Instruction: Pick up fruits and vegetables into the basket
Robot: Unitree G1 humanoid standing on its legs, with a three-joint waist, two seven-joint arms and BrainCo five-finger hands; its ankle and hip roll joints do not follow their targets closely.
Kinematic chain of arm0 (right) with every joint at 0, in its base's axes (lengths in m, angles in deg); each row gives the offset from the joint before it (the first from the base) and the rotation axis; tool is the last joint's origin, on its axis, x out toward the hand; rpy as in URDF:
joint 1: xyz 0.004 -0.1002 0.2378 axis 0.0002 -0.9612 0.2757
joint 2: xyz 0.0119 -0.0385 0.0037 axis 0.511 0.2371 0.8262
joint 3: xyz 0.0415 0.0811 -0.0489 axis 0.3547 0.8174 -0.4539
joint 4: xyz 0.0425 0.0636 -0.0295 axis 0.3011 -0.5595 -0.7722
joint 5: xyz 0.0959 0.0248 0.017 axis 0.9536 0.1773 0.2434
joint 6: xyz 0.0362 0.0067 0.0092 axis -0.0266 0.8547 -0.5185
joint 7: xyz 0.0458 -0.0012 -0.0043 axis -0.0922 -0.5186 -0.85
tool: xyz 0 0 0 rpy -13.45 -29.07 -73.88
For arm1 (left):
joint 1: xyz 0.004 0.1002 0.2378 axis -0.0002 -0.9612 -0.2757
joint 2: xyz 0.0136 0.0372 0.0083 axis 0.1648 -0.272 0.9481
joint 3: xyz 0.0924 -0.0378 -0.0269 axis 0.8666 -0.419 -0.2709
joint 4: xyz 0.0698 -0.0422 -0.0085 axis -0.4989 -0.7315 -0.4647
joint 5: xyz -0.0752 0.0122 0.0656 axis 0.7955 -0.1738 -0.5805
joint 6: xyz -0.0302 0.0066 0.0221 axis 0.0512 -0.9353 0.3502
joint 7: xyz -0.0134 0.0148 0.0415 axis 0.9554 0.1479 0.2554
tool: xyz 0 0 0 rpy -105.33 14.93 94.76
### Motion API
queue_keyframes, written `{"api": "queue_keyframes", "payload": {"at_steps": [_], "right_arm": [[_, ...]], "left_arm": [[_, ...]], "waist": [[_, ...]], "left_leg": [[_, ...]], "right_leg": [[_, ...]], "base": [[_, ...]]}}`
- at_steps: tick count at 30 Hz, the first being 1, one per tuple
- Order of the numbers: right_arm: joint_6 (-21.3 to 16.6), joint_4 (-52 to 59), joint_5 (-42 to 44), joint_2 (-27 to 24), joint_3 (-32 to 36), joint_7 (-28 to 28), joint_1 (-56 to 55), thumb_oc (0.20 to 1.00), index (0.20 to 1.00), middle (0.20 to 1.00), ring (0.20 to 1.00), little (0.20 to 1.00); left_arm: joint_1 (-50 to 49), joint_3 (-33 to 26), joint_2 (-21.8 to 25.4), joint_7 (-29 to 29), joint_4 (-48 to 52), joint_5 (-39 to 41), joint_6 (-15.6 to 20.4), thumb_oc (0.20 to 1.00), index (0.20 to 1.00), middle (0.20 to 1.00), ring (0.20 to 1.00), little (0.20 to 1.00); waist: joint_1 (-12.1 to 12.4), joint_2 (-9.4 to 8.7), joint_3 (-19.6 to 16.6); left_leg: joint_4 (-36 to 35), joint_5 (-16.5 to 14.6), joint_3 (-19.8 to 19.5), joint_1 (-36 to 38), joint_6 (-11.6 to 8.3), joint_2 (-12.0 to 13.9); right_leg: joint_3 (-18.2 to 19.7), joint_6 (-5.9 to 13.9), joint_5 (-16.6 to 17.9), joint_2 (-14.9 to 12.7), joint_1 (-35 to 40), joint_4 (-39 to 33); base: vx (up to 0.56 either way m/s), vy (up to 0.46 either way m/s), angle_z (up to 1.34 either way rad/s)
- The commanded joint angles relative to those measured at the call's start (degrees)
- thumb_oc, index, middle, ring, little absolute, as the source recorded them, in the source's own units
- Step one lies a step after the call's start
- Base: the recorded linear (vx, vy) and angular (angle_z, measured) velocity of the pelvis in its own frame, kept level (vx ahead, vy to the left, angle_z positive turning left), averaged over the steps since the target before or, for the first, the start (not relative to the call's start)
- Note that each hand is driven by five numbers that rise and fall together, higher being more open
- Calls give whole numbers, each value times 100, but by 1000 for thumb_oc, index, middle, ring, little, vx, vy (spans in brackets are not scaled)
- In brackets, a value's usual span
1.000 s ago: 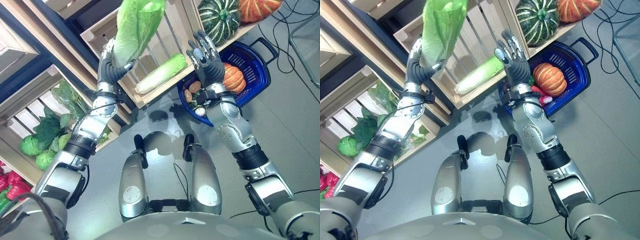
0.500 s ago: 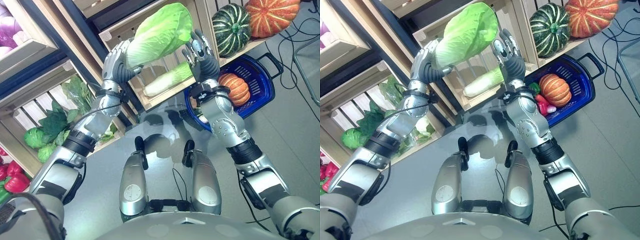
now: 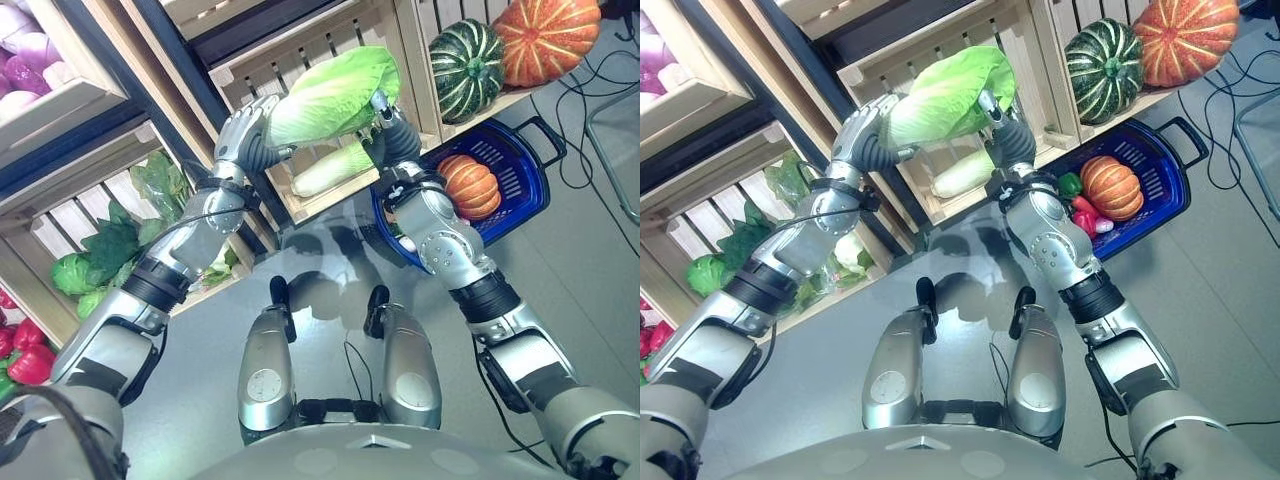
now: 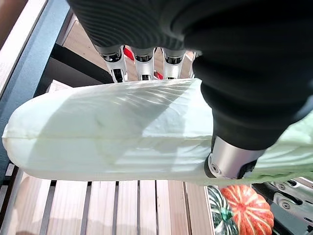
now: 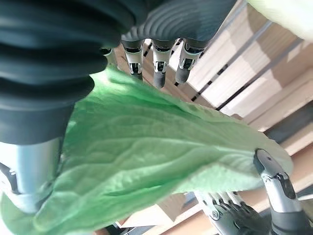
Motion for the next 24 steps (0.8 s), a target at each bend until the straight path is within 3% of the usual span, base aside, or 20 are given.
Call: {"api": "queue_keyframes", "payload": {"at_steps": [1, 9, 18, 23, 24], "right_arm": [[66, 322, 359, 350, -269, -884, 314, 1000, 1000, 1000, 1000, 1000], [294, 550, -5, 218, -661, -984, 610, 1000, 1000, 1000, 1000, 1000], [245, 565, 132, 165, -904, -1226, 930, 1000, 1000, 1000, 1000, 1000], [575, 447, 16, 223, -1070, -1168, 1108, 1000, 1000, 1000, 1000, 1000], [608, 411, 13, 213, -1077, -1164, 1131, 859, 859, 859, 859, 859]], "left_arm": [[543, 381, 1, 250, 749, -121, 93, 200, 200, 200, 200, 200], [673, 627, 73, 959, 892, -293, -264, 200, 200, 200, 200, 200], [934, 932, 175, 1674, 943, -537, -475, 200, 200, 200, 200, 200], [1108, 1130, 258, 2053, 964, -1034, -469, 200, 200, 200, 200, 200], [1134, 1144, 275, 2094, 969, -1081, -459, 200, 200, 200, 200, 200]], "waist": [[0, -155, -418], [44, -122, -425], [61, -65, -408], [94, -21, -399], [98, -20, -396]], "left_leg": [[455, -925, 290, 48, 258, -226], [439, -919, 258, 30, 254, -258], [397, -901, 228, 33, 248, -282], [380, -879, 197, 18, 233, -299], [378, -877, 197, 18, 233, -299]], "right_leg": [[41, 228, 195, -39, 275, -667], [23, 265, 200, -64, 278, -702], [-3, 283, 203, -84, 300, -747], [-16, 289, 212, -105, 303, -770], [-20, 289, 213, -108, 305, -773]], "base": [[0, 0, 0], [0, 5, 4], [0, 0, 0], [-4, 0, 1], [-30, -4, 4]]}}
